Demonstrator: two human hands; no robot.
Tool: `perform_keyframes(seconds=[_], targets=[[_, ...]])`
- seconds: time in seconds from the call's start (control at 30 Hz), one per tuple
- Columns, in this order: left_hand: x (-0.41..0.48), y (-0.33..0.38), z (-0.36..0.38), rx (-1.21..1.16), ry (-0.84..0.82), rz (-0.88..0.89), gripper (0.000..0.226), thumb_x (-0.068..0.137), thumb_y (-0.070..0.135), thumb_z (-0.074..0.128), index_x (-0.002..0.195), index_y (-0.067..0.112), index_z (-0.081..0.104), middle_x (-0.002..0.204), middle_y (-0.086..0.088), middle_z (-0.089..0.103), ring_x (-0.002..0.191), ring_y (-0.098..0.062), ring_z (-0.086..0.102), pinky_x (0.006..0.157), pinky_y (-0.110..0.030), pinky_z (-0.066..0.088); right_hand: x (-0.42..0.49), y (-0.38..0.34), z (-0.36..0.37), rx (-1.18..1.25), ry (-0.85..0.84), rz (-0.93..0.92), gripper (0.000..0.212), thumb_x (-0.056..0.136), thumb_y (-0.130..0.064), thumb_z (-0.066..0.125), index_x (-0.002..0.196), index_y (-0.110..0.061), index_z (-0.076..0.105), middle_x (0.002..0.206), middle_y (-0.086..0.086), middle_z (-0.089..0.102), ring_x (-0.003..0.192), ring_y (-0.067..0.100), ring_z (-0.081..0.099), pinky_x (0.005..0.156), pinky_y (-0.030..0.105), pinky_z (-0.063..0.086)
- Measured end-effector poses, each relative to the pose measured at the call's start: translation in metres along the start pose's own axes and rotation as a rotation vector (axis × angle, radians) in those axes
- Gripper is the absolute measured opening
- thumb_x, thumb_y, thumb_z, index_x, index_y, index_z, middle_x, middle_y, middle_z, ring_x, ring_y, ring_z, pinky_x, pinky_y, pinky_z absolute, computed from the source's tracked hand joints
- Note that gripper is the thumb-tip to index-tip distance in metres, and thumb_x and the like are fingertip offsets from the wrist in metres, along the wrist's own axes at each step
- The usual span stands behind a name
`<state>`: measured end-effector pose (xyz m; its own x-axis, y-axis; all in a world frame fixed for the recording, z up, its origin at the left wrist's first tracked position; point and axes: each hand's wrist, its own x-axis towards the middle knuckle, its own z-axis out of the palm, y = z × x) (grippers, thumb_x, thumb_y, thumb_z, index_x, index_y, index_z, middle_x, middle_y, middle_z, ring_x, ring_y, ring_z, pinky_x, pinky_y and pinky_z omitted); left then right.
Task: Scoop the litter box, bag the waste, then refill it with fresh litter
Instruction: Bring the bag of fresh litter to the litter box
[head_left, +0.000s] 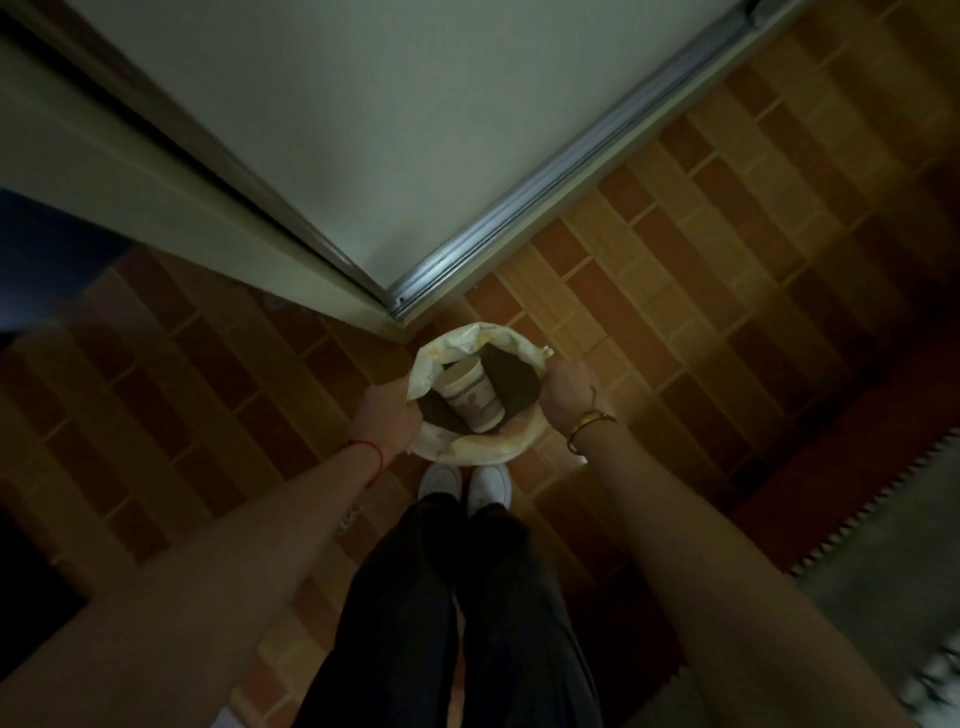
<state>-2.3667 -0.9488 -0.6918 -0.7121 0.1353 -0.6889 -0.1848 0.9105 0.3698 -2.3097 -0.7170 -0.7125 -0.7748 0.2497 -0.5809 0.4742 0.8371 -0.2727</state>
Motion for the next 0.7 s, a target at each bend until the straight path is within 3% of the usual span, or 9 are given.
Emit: perform_keyframes(seconds=[0.2, 0.4, 0.5, 0.6, 0.7], targets=[[-0.115, 0.023, -0.077, -0.039, 0.003, -0.021, 0.028, 0.091, 0.014, 0.052, 0.116, 0.009, 0.064, 0.107, -0.013, 0.066, 0.104, -0.029, 0.063, 0.093, -0.045, 0.054, -0.103, -0.044, -0.082, 0.08, -0.039, 0.053, 0.023, 0.086, -0.01, 0.045, 0.101, -0.007, 0.062, 0.095, 0.013, 0.067, 0.082, 0.029, 0.064, 0.057, 0.03, 0.04], [-0.199, 0.032, -0.122, -0.072, 0.012, -0.055, 0.036, 0.093, 0.015, 0.051, 0.128, 0.013, 0.06, 0.12, -0.01, 0.065, 0.114, -0.027, 0.06, 0.1, -0.045, 0.05, -0.178, -0.08, -0.135, 0.024, -0.015, 0.013, 0.024, 0.087, -0.006, 0.041, 0.099, -0.005, 0.062, 0.093, 0.015, 0.067, 0.077, 0.028, 0.062, 0.056, 0.028, 0.037], [-0.228, 0.027, -0.132, -0.109, 0.016, -0.075, 0.031, 0.096, 0.015, 0.051, 0.124, 0.013, 0.061, 0.116, -0.009, 0.066, 0.109, -0.027, 0.062, 0.096, -0.042, 0.053, -0.201, -0.097, -0.148, -0.002, -0.028, 0.001, 0.024, 0.088, -0.006, 0.041, 0.1, -0.003, 0.062, 0.097, 0.018, 0.066, 0.087, 0.033, 0.064, 0.06, 0.03, 0.041], [-0.255, 0.021, -0.135, -0.138, 0.073, -0.114, 0.026, 0.096, 0.013, 0.049, 0.116, 0.012, 0.065, 0.102, -0.008, 0.067, 0.097, -0.026, 0.064, 0.079, -0.033, 0.053, -0.217, -0.111, -0.157, -0.022, -0.071, -0.039, 0.023, 0.087, -0.009, 0.042, 0.097, -0.004, 0.062, 0.097, 0.019, 0.067, 0.085, 0.034, 0.064, 0.061, 0.033, 0.045], [-0.282, 0.006, -0.133, -0.23, 0.129, -0.196, 0.027, 0.09, 0.01, 0.05, 0.109, 0.013, 0.068, 0.1, -0.011, 0.069, 0.094, -0.029, 0.066, 0.083, -0.041, 0.057, -0.228, -0.127, -0.159, -0.051, -0.12, -0.106, 0.022, 0.087, -0.01, 0.045, 0.098, -0.004, 0.063, 0.097, 0.016, 0.068, 0.088, 0.033, 0.065, 0.064, 0.031, 0.044]])
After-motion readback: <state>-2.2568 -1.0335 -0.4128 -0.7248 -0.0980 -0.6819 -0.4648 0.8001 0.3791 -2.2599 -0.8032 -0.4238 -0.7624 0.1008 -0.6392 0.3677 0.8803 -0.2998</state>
